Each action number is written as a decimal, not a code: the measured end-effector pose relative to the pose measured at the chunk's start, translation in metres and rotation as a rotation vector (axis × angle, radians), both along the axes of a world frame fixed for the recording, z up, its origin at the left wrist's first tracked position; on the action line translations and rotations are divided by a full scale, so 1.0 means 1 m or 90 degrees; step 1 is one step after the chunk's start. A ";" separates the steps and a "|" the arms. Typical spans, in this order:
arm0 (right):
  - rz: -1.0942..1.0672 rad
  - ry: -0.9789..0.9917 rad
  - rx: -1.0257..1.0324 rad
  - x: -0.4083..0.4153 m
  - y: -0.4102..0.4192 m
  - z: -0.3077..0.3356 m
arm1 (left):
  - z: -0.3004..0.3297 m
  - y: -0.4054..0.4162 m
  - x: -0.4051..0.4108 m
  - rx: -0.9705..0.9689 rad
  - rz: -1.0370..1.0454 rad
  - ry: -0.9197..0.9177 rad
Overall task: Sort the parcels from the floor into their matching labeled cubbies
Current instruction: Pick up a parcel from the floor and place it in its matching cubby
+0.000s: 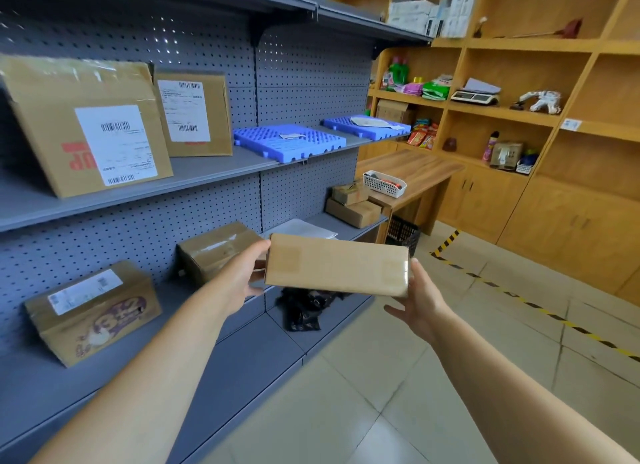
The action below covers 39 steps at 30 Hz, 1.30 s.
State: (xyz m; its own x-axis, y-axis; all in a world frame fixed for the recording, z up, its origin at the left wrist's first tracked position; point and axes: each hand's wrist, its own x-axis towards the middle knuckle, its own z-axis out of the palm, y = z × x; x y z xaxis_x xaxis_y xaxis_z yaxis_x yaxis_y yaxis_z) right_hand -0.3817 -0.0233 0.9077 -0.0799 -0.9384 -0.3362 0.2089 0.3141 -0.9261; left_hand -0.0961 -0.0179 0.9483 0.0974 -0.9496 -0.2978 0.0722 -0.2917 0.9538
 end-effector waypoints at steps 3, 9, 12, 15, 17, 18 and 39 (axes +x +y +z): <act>-0.003 0.011 -0.010 0.004 -0.005 0.010 | 0.008 -0.003 0.000 -0.029 0.014 0.032; 0.026 0.002 0.059 0.000 -0.007 0.015 | 0.007 -0.006 -0.001 -0.072 0.021 -0.039; 0.049 0.024 0.059 -0.004 -0.006 0.018 | 0.004 -0.004 -0.001 -0.071 -0.008 -0.057; 0.066 0.052 0.056 -0.004 -0.007 0.022 | 0.005 0.000 -0.004 -0.090 -0.012 -0.045; 0.076 0.067 0.051 -0.004 -0.007 0.023 | 0.006 0.002 -0.005 -0.103 -0.022 -0.039; 0.080 0.072 0.048 -0.004 -0.007 0.023 | 0.006 0.002 -0.004 -0.107 -0.027 -0.039; 0.023 -0.191 -0.065 0.077 0.014 0.002 | -0.009 0.031 -0.053 -0.070 0.207 0.162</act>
State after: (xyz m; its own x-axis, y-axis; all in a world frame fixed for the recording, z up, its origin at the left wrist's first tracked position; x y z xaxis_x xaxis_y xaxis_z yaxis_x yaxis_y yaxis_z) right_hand -0.3050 -0.0098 0.9100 0.0418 -0.9691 -0.2433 0.4675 0.2342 -0.8524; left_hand -0.1493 0.0131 0.9390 0.3331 -0.9091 -0.2503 0.3807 -0.1132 0.9177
